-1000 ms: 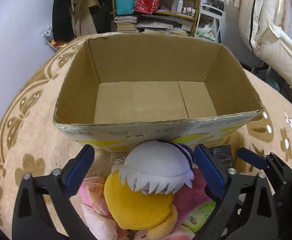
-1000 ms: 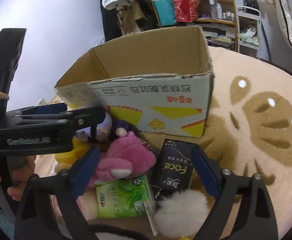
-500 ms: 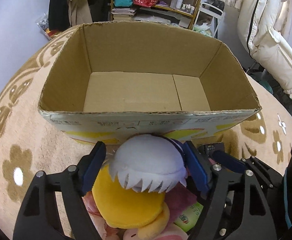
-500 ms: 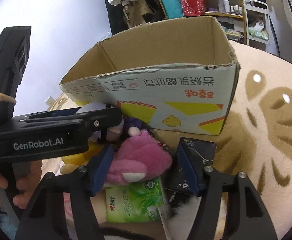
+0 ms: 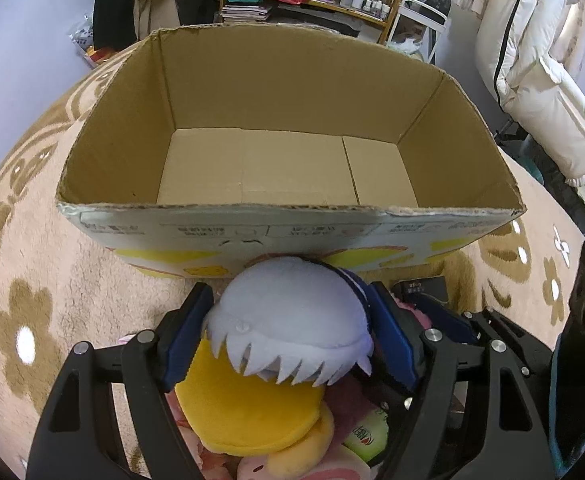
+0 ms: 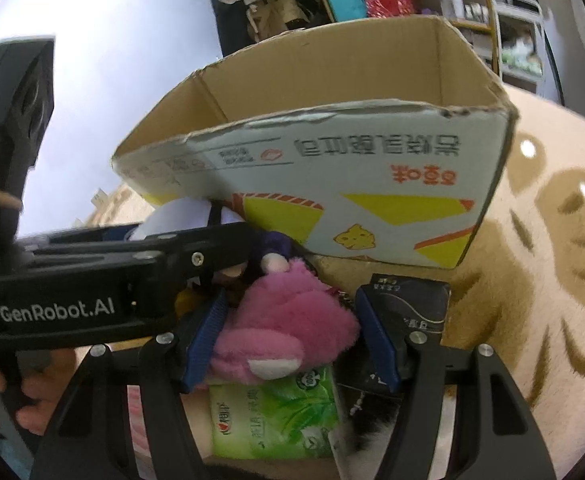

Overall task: Organize soft objects
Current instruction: 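Grasp the white-haired doll with the left tool while the right tool grasps the pink bear, then lift the doll and pink bear and carry both over the cardboard box, then open both tools to drop the doll and pink bear into the box, then grasp the pink wrapped roll with the left tool while the right tool grasps the white pom-pom, then lift the pink roll and pom-pom and carry both over the box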

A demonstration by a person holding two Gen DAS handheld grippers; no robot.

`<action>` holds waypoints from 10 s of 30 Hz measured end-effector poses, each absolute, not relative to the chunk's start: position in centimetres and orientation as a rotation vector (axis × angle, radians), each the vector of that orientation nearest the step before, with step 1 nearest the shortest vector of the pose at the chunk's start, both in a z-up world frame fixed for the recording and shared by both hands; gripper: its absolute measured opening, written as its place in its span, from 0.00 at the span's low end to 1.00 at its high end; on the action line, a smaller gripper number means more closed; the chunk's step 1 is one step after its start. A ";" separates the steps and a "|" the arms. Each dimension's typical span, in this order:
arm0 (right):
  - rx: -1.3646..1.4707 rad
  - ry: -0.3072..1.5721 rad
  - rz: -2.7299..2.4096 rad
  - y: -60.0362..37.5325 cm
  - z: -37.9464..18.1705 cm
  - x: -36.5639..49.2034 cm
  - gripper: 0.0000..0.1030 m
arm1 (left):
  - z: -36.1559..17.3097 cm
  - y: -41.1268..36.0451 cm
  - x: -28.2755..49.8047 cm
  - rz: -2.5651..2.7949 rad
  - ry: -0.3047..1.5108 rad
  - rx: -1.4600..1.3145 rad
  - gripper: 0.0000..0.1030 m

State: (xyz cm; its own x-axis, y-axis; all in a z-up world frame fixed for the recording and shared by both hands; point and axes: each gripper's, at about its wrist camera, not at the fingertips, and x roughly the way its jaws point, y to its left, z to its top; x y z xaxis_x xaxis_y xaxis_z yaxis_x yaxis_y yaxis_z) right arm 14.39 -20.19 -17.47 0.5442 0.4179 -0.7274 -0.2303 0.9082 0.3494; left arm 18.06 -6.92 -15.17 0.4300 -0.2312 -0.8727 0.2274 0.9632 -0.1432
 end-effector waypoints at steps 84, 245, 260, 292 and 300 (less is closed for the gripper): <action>0.126 0.498 0.189 -25.1 -3.6 13.3 0.38 | -1.9 -3.0 17.8 -0.107 0.607 0.165 0.64; 0.362 1.258 0.219 -26.1 -19.1 11.4 0.48 | -21.1 1.0 16.9 0.087 1.361 0.057 0.49; 0.315 1.223 0.198 -26.2 -18.0 11.5 0.01 | -19.7 1.9 15.7 0.138 1.322 0.057 0.43; 0.341 0.953 0.211 -26.9 -12.0 10.9 0.01 | -11.9 2.4 13.8 0.110 1.001 0.009 0.15; 0.332 0.922 0.219 -26.8 -11.0 10.6 0.01 | -8.8 2.3 12.7 0.082 0.892 -0.002 0.14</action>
State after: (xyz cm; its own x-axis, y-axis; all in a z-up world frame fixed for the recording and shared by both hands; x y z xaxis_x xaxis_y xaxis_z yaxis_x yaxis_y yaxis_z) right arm 10.58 -26.80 -11.04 0.5879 0.3243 -0.7411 -0.0430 0.9273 0.3718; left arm 12.69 2.30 -8.81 0.6248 0.0703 -0.7777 -0.0719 0.9969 0.0323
